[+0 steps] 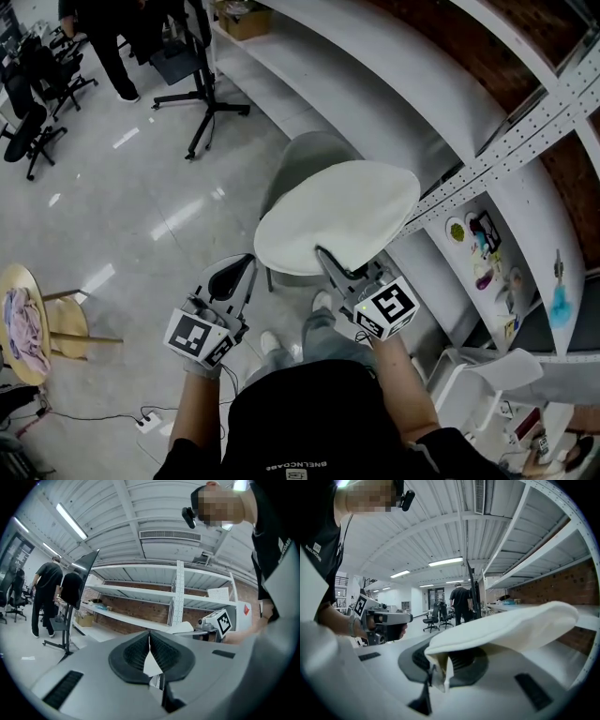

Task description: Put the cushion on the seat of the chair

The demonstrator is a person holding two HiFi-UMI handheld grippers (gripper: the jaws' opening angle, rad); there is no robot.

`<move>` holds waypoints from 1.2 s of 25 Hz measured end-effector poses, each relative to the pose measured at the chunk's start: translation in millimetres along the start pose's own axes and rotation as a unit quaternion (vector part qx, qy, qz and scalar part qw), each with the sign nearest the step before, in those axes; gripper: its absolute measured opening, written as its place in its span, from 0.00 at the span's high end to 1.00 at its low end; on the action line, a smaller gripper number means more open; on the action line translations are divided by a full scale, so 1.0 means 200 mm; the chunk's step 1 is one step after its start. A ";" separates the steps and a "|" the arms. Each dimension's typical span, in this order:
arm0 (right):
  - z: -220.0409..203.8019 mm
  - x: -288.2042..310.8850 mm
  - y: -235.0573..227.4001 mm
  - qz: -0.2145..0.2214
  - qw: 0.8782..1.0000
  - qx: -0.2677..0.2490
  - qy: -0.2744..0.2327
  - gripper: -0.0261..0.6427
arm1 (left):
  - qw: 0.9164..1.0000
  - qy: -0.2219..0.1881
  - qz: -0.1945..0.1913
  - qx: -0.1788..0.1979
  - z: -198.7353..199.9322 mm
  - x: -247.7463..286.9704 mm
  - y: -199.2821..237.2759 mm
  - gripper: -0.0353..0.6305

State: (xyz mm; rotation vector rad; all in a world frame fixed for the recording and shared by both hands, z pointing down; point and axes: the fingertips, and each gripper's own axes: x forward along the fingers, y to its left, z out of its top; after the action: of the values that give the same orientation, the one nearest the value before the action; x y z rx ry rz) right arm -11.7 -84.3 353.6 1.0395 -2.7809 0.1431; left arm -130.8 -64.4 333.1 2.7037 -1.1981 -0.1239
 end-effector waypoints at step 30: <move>-0.87 0.20 -0.46 0.078 0.982 0.132 0.110 0.90 | 0.988 0.118 0.085 -0.061 -0.51 0.37 0.12 0.93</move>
State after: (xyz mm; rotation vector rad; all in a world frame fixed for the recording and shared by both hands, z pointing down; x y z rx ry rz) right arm 41.4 -153.7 535.4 0.7965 -2.6843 0.6217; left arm -83.3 -122.8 437.3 2.4196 -1.2939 0.1373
